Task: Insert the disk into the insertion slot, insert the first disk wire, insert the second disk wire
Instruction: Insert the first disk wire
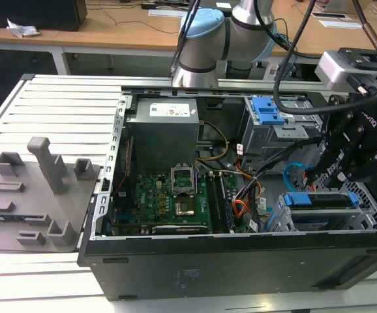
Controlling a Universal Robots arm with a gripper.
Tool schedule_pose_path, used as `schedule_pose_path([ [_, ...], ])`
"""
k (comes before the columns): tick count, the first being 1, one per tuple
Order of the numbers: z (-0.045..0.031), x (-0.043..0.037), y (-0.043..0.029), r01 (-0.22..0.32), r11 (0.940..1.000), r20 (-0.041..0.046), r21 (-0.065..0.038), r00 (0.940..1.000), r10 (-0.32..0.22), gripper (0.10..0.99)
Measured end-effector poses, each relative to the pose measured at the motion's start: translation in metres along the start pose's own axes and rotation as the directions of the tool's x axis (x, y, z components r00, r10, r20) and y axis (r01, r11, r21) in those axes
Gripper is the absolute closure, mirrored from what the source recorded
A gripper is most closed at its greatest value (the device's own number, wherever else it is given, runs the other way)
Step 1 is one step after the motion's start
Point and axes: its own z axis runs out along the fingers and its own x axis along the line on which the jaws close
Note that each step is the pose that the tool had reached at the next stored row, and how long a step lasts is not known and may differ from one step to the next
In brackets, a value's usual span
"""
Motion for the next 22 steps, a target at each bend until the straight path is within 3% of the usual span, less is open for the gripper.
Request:
schedule_pose_path([
  [3, 0.0004, -0.0092, 0.0002, 0.000, 1.0000, 0.0000, 0.000, 1.0000, 0.000, 0.667],
  [8, 0.0082, -0.0100, -0.0001, 0.000, 1.0000, 0.0000, 0.000, 1.0000, 0.000, 0.667],
  [12, 0.0100, -0.0116, -0.0011, 0.000, 1.0000, 0.0000, 0.000, 1.0000, 0.000, 0.667],
  [14, 0.0100, -0.0133, -0.0014, 0.000, 1.0000, 0.0000, 0.000, 1.0000, 0.000, 0.667],
  [18, 0.0028, -0.0150, -0.0011, 0.000, 1.0000, 0.0003, 0.000, 1.0000, 0.000, 0.667],
  [22, 0.0048, -0.0186, -0.0011, 0.000, 1.0000, 0.0014, -0.001, 1.0000, 0.000, 0.667],
])
